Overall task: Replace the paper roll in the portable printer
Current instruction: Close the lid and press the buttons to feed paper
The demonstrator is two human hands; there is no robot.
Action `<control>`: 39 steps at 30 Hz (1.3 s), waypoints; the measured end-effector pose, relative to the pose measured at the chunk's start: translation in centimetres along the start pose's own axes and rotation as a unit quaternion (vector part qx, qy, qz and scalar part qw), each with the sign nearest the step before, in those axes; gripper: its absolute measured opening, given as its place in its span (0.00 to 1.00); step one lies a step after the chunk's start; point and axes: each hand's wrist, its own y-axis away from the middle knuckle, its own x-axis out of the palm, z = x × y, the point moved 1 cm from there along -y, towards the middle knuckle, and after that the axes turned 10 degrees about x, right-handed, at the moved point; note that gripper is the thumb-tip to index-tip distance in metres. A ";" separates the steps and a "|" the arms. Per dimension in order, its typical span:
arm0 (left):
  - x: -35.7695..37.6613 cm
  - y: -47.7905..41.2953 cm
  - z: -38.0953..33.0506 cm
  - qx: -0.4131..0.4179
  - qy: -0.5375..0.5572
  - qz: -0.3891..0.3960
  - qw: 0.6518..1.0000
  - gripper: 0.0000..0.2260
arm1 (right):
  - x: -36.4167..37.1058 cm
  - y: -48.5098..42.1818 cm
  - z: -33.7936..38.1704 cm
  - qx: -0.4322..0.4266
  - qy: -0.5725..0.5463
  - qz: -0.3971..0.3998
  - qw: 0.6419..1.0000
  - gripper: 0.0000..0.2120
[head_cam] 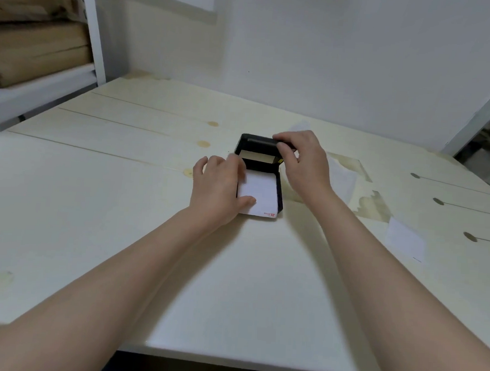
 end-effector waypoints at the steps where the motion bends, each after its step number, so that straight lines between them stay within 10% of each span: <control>1: -0.1 -0.1 0.0 -0.024 -0.006 -0.006 1.000 0.33 | 0.0 0.5 -0.2 -0.005 -0.006 -0.002 1.000 0.11; 4: -0.1 -0.1 0.2 -0.072 0.004 -0.020 0.997 0.55 | -0.2 1.9 -0.9 -0.011 -0.026 0.005 1.000 0.10; 9: 0.3 0.3 0.6 -0.020 -0.021 -0.059 0.998 0.62 | -0.4 5.1 -1.7 -0.048 -0.015 0.028 0.998 0.11; 22: 0.4 0.6 2.0 0.192 -0.065 -0.058 0.977 0.25 | 1.0 7.8 -3.7 -0.085 0.069 0.028 0.994 0.11; 39: 0.6 2.3 0.6 0.086 0.037 0.006 0.996 0.24 | 1.4 7.1 -2.2 0.013 -0.007 -0.011 1.000 0.10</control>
